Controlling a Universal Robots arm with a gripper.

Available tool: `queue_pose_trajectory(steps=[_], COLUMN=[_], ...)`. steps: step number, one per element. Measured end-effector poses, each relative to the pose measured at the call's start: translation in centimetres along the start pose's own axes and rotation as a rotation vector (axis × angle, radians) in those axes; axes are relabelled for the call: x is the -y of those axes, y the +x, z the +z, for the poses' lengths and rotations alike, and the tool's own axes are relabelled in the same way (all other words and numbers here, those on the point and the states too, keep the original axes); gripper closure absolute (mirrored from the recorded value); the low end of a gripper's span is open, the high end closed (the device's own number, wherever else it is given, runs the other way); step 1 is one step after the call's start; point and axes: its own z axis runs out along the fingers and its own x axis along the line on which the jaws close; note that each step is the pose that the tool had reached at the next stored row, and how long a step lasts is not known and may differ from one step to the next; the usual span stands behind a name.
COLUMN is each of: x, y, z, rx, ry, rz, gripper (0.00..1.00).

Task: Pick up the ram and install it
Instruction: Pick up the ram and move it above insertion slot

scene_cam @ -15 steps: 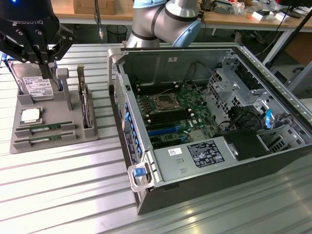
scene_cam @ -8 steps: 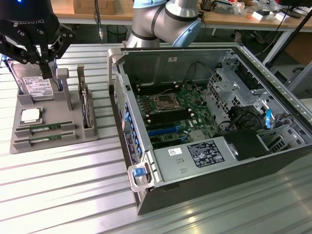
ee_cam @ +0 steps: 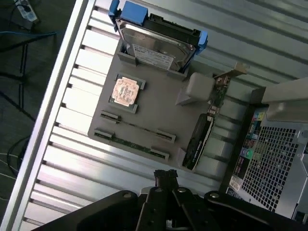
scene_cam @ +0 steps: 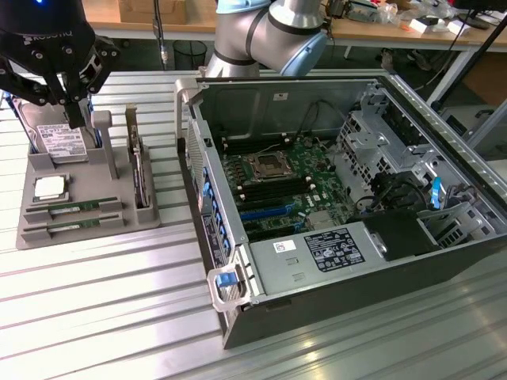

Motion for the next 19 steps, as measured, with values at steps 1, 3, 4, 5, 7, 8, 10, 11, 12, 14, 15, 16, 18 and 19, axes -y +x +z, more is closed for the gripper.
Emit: queue_pose_trajectory(steps=[1, 3, 4, 5, 7, 8, 10, 11, 12, 14, 15, 16, 18, 19], x=[0.00, 0.00, 0.00, 0.00, 0.00, 0.00, 0.00, 0.00, 0.00, 0.00, 0.00, 0.00, 0.00, 0.00], y=[0.00, 0.00, 0.00, 0.00, 0.00, 0.00, 0.00, 0.00, 0.00, 0.00, 0.00, 0.00, 0.00, 0.00], z=[0.00, 0.00, 0.00, 0.00, 0.00, 0.00, 0.00, 0.00, 0.00, 0.00, 0.00, 0.00, 0.00, 0.00], rx=[-0.0014, -0.0033, -0.0041, -0.0046, -0.0063, -0.0071, -0.0082, -0.0093, -0.0106, -0.0118, -0.0126, -0.0137, -0.0162, -0.0174], ry=[-0.0008, -0.0018, -0.0022, -0.0025, -0.0035, -0.0039, -0.0045, -0.0051, -0.0058, -0.0065, -0.0069, -0.0075, -0.0089, -0.0096], rz=[-0.032, -0.075, -0.092, -0.104, -0.143, -0.160, -0.185, -0.209, -0.240, -0.265, -0.283, -0.308, -0.364, -0.391], gripper=[0.89, 0.89, 0.89, 0.89, 0.89, 0.89, 0.89, 0.89, 0.89, 0.89, 0.89, 0.89, 0.89, 0.89])
